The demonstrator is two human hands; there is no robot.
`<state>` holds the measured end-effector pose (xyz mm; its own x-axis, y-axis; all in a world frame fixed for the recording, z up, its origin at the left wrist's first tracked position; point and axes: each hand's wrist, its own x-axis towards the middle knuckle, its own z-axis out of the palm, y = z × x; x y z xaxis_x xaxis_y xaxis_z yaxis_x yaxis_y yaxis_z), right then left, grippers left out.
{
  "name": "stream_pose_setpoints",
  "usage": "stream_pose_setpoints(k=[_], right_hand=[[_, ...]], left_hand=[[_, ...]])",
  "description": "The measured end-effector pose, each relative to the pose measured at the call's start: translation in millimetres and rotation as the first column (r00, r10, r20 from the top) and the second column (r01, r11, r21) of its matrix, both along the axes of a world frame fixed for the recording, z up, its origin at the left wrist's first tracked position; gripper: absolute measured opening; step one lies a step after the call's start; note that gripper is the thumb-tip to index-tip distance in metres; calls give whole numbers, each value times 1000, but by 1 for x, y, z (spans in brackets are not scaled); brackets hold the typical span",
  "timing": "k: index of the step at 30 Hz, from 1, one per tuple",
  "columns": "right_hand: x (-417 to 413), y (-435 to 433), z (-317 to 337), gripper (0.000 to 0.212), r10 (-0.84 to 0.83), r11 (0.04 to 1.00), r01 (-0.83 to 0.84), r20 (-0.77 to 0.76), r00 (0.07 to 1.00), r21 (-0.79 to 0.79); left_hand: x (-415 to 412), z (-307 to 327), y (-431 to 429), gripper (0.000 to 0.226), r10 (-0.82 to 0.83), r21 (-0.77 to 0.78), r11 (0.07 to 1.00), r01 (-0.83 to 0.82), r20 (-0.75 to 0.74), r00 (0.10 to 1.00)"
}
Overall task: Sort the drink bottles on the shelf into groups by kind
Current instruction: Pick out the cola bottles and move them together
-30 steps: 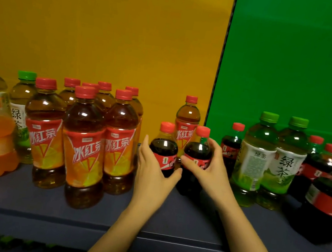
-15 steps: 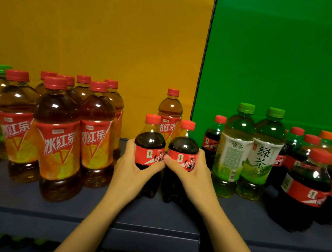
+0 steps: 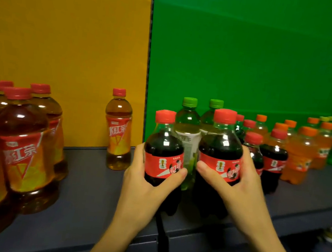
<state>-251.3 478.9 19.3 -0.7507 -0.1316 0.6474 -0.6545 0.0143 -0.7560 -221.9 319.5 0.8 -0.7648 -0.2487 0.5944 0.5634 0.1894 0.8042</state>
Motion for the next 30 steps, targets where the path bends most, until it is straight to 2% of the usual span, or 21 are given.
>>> stream_pose_setpoints(k=[7,12,19,23,25,30], right_hand=[[-21,72,-8,53,-179,983,178,-17,984,-37],[-51,104,-25,61,-215,975,216,36,976,-56],[-81,113,-49,71,-224,974,225,79,971,-9],[-90,110,-53,61,-240,971,238,95,966,36],[-94,107,-54,69,-244,969,239,100,964,63],[-100,104,-54,74,-286,951,280,24,958,135]], left_hand=[[-29,-15,67,73,-36,-53,998,39,56,998],[-47,-22,103,68,-18,-13,1000,20,93,995],[-66,-34,121,73,102,-32,995,-99,105,989],[-72,-36,126,77,169,-70,984,-162,104,980],[-75,-37,129,80,215,-88,975,-206,99,972],[-81,-39,133,78,368,-220,909,-353,29,929]])
